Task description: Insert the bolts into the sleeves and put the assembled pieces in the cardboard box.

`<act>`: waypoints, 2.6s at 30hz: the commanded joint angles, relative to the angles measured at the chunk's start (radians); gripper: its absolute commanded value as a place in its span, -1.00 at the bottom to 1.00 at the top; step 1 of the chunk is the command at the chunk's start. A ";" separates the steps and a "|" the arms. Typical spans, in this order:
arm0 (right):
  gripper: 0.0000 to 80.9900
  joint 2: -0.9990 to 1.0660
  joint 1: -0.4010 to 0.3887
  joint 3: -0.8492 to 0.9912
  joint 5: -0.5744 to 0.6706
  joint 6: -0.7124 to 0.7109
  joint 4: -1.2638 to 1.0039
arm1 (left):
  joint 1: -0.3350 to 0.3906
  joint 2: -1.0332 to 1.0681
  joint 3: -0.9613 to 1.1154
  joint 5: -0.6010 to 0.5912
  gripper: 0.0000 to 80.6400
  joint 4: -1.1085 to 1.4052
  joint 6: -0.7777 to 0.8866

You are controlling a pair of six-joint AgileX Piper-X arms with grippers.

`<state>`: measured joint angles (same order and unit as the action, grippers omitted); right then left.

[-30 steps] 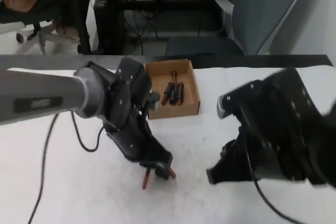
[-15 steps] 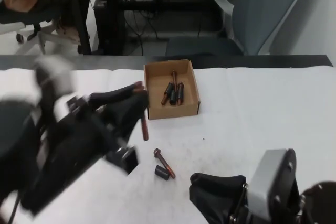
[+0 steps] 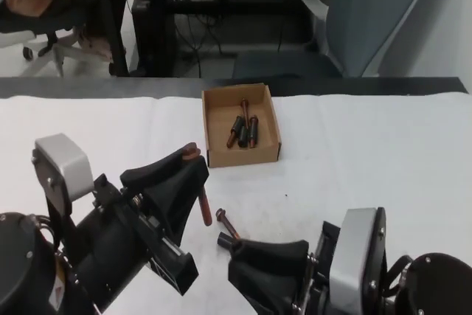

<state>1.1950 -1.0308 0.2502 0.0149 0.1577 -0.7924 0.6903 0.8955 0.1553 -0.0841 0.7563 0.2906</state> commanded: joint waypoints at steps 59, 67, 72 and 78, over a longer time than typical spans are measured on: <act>-0.99 0.046 0.022 0.083 -0.100 -0.091 -0.063 | 0.011 0.000 -0.002 -0.388 -0.23 0.019 0.147; -0.99 0.046 0.136 0.135 -0.130 -0.091 0.153 | 0.005 0.000 -0.002 -0.381 0.74 -0.028 0.148; -0.99 0.047 0.286 0.253 -0.100 -0.095 0.433 | 0.005 0.000 0.031 -0.390 0.74 -0.308 -0.016; -0.99 0.123 0.464 0.503 -0.001 -0.193 0.759 | 0.005 0.073 0.236 -0.248 0.68 -0.779 -0.479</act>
<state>1.2855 -0.6185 0.6573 -0.0220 0.0000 -0.1428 0.6977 0.9372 0.3077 -0.4039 0.1266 -0.0095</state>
